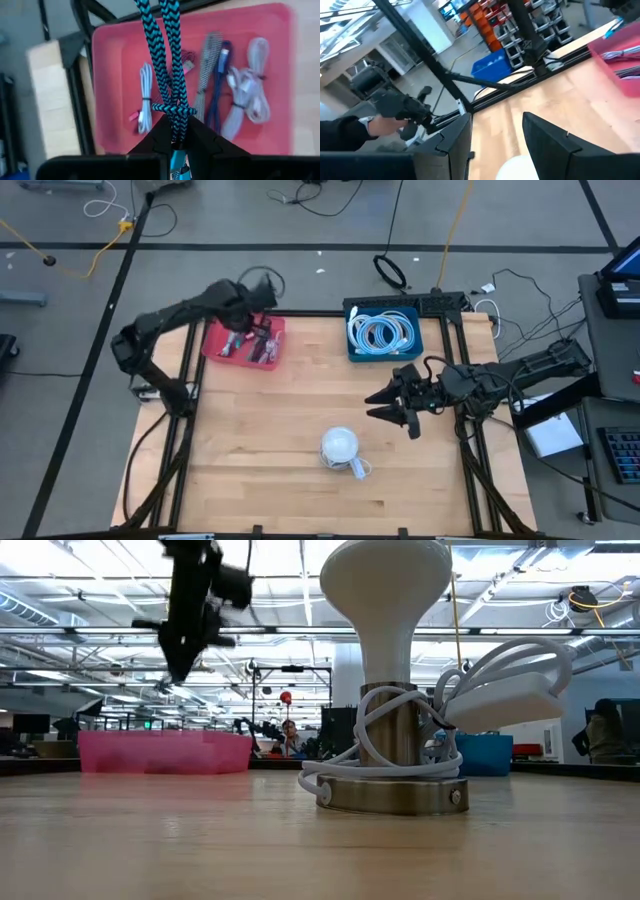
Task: Pick & Place USB Port
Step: Put the blue USB cable into the pink bin, then adjust the pink bin
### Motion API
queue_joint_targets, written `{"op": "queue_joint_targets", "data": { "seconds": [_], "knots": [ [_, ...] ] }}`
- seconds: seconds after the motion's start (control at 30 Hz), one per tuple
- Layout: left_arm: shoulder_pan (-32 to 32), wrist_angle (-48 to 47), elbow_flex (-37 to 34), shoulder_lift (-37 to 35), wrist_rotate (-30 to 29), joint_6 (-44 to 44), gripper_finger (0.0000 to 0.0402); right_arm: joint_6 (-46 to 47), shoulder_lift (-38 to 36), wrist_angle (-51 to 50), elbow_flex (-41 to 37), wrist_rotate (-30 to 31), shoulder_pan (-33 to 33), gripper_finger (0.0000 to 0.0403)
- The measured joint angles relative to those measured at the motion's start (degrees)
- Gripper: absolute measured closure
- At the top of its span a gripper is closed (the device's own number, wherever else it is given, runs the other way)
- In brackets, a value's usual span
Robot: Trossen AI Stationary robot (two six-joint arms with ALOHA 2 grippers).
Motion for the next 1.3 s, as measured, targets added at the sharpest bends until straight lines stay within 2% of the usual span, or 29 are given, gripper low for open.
{"op": "queue_joint_targets", "data": {
  "seconds": [0.13, 0.3, 0.43, 0.7, 1.03, 1.17, 1.3],
  "knots": [
    [7.3, 9.5, -5.4, 0.2, 5.7, 6.8, 0.0373, 0.1, 0.0, 0.0, 0.0, 3.0, -0.1, 0.0232],
    [11.4, 17.0, -12.9, 0.3, 7.9, 14.5, 0.0373, 0.2, 0.0, 0.0, 0.0, 6.1, -0.4, 0.0232],
    [13.0, 21.9, -17.1, 0.2, 9.6, 18.7, 0.0373, 0.0, 0.0, 0.0, 0.0, 8.8, -0.7, 0.0232],
    [14.1, 27.3, -20.3, 1.2, 10.9, 22.4, 0.037, 0.2, 0.0, 0.0, 0.0, 8.9, -3.6, 0.0232],
    [14.4, 28.3, -20.7, 2.5, 15.1, 23.3, 0.0231, -1.1, 0.0, 0.0, 0.0, 9.0, -5.4, 0.0232],
    [14.4, 28.4, -20.2, 1.2, 17.7, 23.6, 0.0211, -1.7, 0.0, 0.0, 0.0, 9.0, -5.4, 0.0232],
    [14.1, 30.1, -18.7, -2.9, 23.1, 24.4, 0.021, -1.7, -0.3, -0.1, 0.0, 8.4, -5.4, 0.0232]
  ]
}}
